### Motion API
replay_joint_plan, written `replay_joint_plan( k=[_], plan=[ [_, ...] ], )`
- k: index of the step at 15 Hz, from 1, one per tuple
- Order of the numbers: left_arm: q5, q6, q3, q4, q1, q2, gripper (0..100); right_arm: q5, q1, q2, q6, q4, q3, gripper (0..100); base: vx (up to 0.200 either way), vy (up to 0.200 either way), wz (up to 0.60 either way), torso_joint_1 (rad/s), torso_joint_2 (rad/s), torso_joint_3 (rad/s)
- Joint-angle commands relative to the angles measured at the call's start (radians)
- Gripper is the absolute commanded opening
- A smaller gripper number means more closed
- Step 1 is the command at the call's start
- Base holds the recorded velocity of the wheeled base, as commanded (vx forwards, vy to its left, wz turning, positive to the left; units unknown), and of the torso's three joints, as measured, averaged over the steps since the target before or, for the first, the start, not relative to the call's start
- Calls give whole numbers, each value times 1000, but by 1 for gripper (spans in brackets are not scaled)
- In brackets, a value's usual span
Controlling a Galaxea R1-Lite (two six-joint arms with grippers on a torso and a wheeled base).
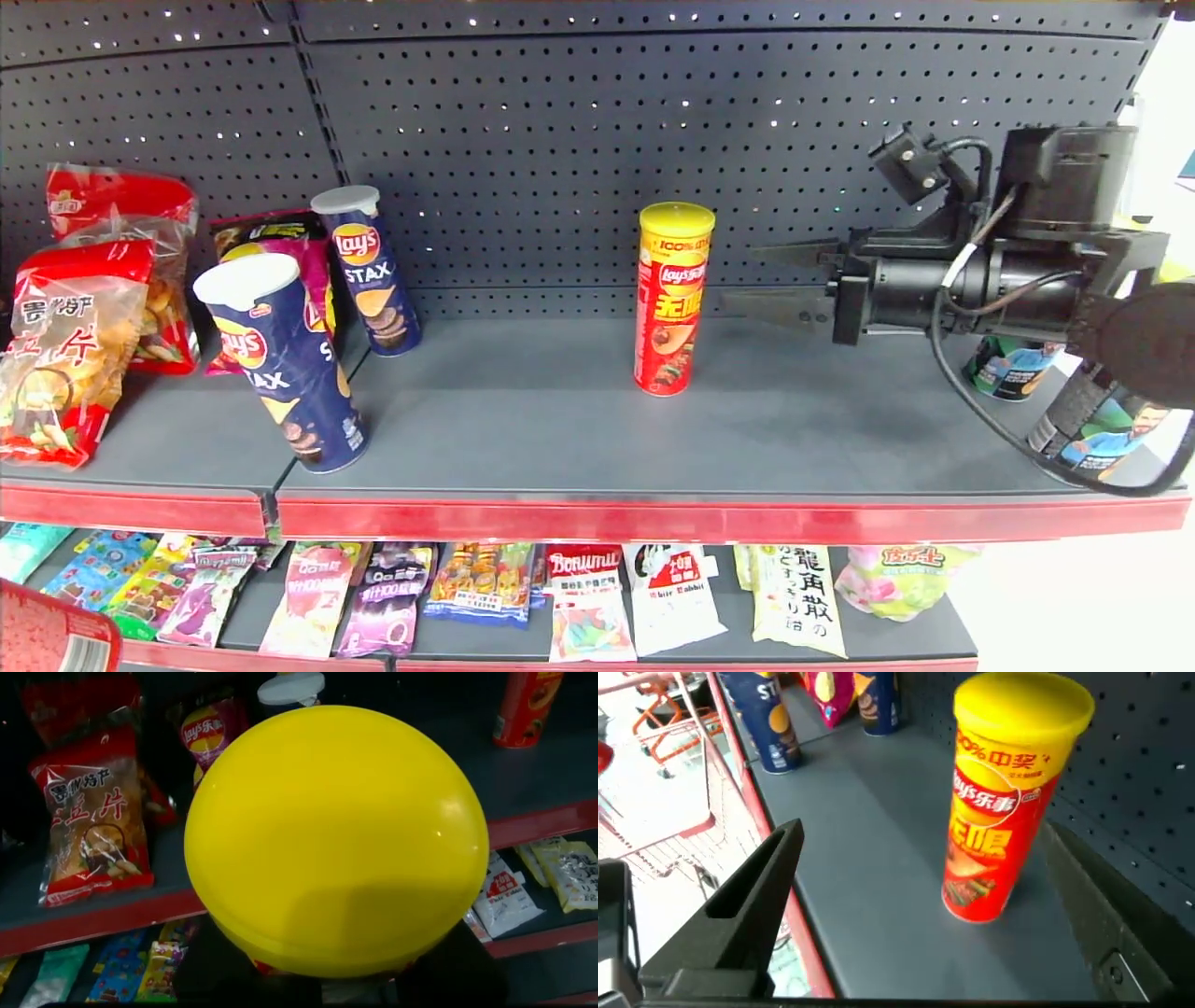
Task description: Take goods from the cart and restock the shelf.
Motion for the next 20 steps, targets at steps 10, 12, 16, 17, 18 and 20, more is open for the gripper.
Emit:
replay_joint_plan(
  k=[10, 12, 16, 17, 18, 20],
  plan=[
    [1, 1, -26, -22, -1, 41, 0, 70, -49, 227, -23, 2, -169, 100, 0, 0, 0, 0, 0, 0],
    [1, 1, -26, -22, -1, 41, 0, 70, -46, 247, -23, 2, -192, 100, 0, 0, 0, 0, 0, 0],
    [1, 1, -24, -22, -1, 38, 0, 70, -44, 296, -23, 4, -255, 100, 0, 0, 0, 0, 0, 0],
    [1, 1, -24, -22, -1, 38, 0, 70, -41, 313, -22, 8, -285, 100, 0, 0, 0, 0, 0, 0],
    [1, 1, -24, -22, -1, 38, 0, 70, -33, 316, -20, 10, -299, 100, 0, 0, 0, 0, 0, 0],
    [1, 1, -24, -22, -1, 38, 0, 70, -18, 321, -19, 11, -305, 100, 0, 0, 0, 0, 0, 0]
  ],
)
